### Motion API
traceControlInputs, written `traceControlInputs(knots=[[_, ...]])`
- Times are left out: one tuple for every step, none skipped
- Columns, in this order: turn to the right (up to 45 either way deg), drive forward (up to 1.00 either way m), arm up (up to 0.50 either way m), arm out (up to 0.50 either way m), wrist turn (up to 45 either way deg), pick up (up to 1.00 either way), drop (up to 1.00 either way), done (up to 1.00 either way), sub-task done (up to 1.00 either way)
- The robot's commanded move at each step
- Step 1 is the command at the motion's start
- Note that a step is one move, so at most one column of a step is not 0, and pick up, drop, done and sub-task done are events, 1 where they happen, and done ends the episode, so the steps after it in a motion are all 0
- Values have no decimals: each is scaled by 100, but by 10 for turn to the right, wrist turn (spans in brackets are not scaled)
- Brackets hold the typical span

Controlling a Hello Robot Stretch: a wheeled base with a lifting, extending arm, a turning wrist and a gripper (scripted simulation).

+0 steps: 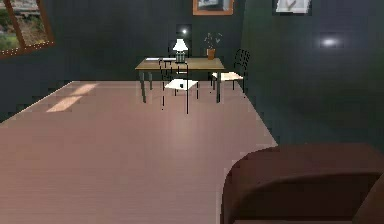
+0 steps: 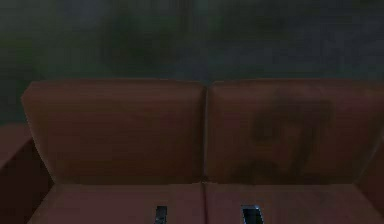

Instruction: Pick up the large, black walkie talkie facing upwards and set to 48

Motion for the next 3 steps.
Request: traceControlInputs(knots=[[0,0,0,4,0,0,0,0,0],[0,0,0,0,450,0,0,0,0],[0,0,0,0,450,0,0,0,0]])
